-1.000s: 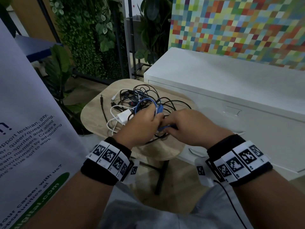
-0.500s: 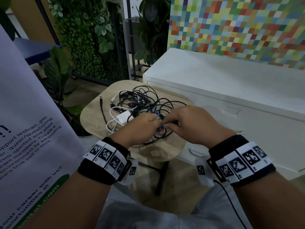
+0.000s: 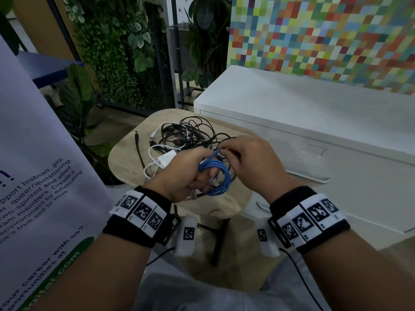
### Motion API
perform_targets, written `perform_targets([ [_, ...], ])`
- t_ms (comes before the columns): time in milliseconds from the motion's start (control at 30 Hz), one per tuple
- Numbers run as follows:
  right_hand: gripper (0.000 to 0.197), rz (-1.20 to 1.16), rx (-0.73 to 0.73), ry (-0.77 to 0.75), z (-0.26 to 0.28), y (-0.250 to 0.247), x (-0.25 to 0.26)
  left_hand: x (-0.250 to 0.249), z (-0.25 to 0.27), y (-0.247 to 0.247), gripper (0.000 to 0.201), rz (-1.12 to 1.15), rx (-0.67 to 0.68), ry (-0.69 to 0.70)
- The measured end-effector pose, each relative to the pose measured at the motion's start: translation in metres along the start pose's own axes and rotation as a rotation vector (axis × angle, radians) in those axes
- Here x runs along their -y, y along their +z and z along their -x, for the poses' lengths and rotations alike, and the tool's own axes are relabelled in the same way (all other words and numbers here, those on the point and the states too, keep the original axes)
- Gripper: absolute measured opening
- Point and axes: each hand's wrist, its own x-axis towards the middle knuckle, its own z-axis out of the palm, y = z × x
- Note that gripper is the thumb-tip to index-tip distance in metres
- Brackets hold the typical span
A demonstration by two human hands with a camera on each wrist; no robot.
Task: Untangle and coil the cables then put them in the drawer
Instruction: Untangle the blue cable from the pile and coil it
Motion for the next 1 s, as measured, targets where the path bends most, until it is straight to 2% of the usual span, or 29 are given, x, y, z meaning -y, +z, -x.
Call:
perform_targets([
  [100, 0.02, -0.306, -0.012, 0.238, 0.002, 0.01, 0.005, -0.001, 0.0, 0.001, 0.053, 0.052, 0.007, 0.013],
  [200, 0.025, -0.717, 0.049, 0.422, 0.005, 0.014, 0.008, 0.001, 0.0, 0.002, 0.052, 0.082, -0.011, 0.031],
  [267, 0.031, -1.004, 0.122, 0.501, 0.007, 0.013, 0.009, 0.003, 0.0, 0.002, 0.052, 0.084, -0.042, 0.028],
  [300, 0.042, -1.05, 0.157, 0.493, 0.009, 0.011, 0.009, 0.004, 0.0, 0.002, 0.051, 0.088, -0.06, 0.025],
  [367, 0.061, -0.97, 0.222, 0.418, 0.012, 0.012, 0.006, 0.005, -0.001, 0.003, 0.046, 0.116, -0.088, 0.025],
  [433, 0.066, -0.92, 0.243, 0.388, 0.013, 0.013, 0.004, 0.004, -0.001, 0.004, 0.038, 0.142, -0.104, 0.03],
  [600, 0.056, -1.14, 0.121, 0.468, 0.013, 0.017, 0.0, 0.0, 0.0, 0.006, 0.051, 0.134, -0.108, 0.077],
  [733, 0.061, -1.192, 0.181, 0.469, 0.015, 0.019, 0.002, 0.001, -0.003, 0.002, 0.057, 0.121, -0.123, 0.1],
  [833, 0.035, -1.356, 0.118, 0.625, 0.01, 0.015, 0.002, 0.005, -0.005, 0.0, 0.056, 0.147, -0.065, 0.1],
  [900, 0.028, -1.22, 0.068, 0.647, 0.009, 0.018, -0.001, 0.006, -0.004, -0.002, 0.056, 0.174, -0.034, 0.089],
  [1000, 0.025, -0.854, 0.026, 0.561, 0.009, 0.026, -0.004, 0.004, -0.003, -0.002, 0.057, 0.177, -0.023, 0.074],
])
